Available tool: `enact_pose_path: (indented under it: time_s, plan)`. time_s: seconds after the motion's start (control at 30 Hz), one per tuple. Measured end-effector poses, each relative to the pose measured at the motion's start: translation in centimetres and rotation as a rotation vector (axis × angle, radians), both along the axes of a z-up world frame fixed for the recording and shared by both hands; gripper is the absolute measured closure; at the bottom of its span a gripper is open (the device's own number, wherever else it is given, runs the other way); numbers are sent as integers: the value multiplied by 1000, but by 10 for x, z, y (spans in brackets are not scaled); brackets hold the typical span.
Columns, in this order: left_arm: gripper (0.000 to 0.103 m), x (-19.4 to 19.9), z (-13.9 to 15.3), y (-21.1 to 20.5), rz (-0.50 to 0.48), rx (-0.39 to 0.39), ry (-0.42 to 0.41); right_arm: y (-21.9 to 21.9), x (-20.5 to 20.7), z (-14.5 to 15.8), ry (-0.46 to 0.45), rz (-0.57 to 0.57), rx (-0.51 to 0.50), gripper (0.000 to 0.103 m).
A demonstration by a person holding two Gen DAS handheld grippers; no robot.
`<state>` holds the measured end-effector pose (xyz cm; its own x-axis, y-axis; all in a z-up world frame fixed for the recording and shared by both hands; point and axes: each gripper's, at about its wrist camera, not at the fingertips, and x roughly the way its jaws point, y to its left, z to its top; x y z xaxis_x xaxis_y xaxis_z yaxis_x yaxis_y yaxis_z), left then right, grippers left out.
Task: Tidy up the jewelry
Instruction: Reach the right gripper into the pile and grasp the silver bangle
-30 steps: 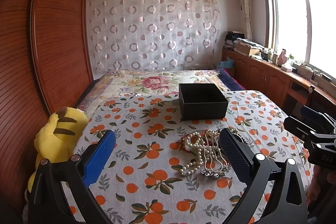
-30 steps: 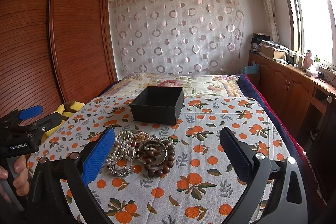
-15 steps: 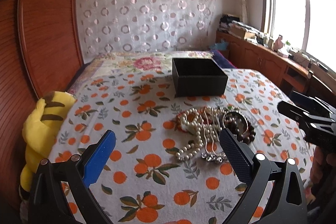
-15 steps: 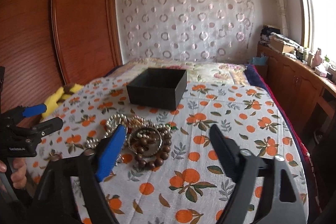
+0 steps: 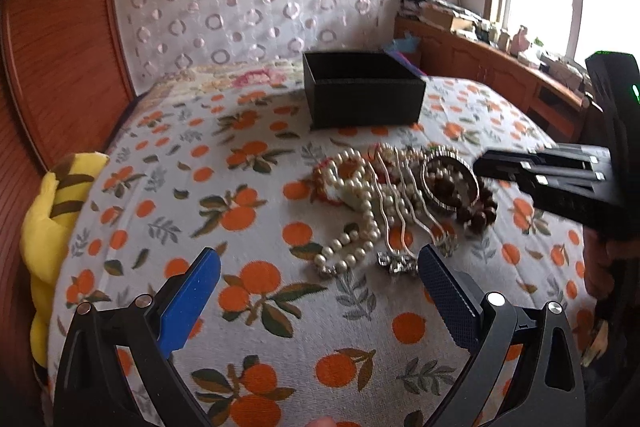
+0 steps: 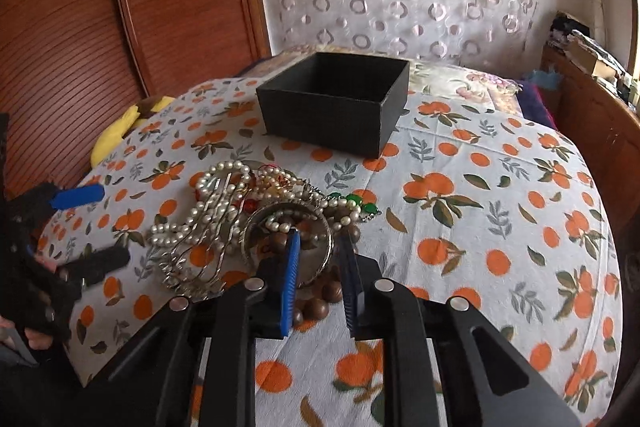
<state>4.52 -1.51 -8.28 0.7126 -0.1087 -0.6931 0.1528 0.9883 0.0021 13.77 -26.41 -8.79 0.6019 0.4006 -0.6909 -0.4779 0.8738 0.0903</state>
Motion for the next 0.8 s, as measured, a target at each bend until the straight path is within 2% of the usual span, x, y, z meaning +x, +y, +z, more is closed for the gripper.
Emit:
enact_pose_path:
  time_s: [0.2, 0.27, 0.3, 0.5, 0.63, 0.8]
  plan:
    - [7, 1, -7, -5, -35, -18, 28, 7, 18, -8, 50, 11, -28, 82]
    - [7, -1, -7, -8, -53, -28, 27, 8, 19, -8, 53, 21, -32, 95]
    - [7, -1, -7, -10, -60, -31, 25, 8, 20, -7, 50, 21, -36, 99]
    - [8, -1, 1, -23, -135, -69, 27, -4, 8, 8, -21, -9, 6, 99]
    - [21, 5, 3, -35, -198, -97, 52, -19, 4, 16, -53, -45, 33, 99]
    - [30, 14, -4, -48, -240, -88, 91, -33, 2, 22, -86, -74, 62, 100]
